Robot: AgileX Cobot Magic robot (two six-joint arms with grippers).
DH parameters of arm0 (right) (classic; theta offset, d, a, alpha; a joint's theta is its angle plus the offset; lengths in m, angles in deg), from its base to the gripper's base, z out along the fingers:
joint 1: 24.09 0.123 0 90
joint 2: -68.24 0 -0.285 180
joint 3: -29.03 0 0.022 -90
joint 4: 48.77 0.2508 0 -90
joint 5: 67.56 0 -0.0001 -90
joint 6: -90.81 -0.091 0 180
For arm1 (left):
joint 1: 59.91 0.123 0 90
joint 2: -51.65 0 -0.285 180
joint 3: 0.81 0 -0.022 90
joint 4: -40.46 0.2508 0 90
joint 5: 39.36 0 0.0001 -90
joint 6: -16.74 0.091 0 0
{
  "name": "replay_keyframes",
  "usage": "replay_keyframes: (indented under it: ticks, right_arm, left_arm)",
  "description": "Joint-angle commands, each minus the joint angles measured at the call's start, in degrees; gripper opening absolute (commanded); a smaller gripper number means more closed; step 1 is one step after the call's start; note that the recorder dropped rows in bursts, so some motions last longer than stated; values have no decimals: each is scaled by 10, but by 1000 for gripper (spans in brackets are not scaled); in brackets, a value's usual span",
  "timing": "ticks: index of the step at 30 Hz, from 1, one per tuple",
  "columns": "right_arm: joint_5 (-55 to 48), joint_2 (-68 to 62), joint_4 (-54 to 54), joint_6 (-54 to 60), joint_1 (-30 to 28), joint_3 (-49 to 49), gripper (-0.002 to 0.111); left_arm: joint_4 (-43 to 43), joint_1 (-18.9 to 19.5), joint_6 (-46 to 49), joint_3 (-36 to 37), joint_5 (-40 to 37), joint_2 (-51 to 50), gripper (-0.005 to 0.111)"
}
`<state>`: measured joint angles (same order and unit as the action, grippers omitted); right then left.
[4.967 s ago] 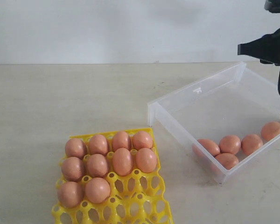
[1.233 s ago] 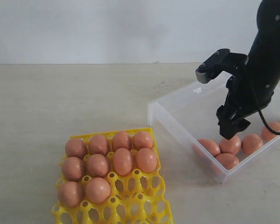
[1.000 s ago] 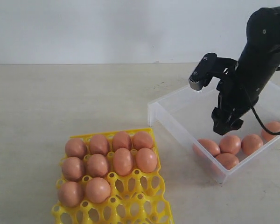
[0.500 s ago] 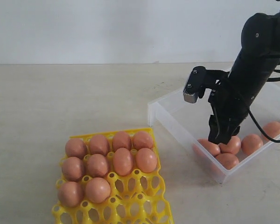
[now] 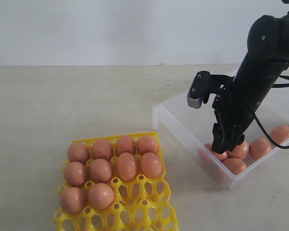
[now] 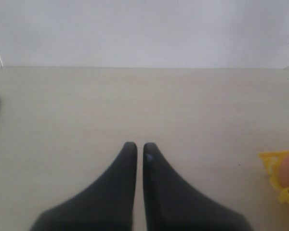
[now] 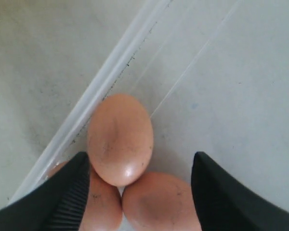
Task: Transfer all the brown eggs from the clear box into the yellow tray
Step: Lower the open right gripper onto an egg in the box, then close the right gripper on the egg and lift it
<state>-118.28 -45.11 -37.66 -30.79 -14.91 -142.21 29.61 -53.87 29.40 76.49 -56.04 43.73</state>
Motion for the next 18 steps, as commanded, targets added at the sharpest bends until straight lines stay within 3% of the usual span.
replay_keyframes:
  ticks: [1, 18]
  right_arm:
    - [-1, -26, 3, 7, 1, -2, 54]
    - [27, -32, 3, 18, 28, -2, 54]
  left_arm:
    - [-3, 1, 4, -1, 4, 1, 4]
    - [-3, 1, 4, -1, 4, 1, 4]
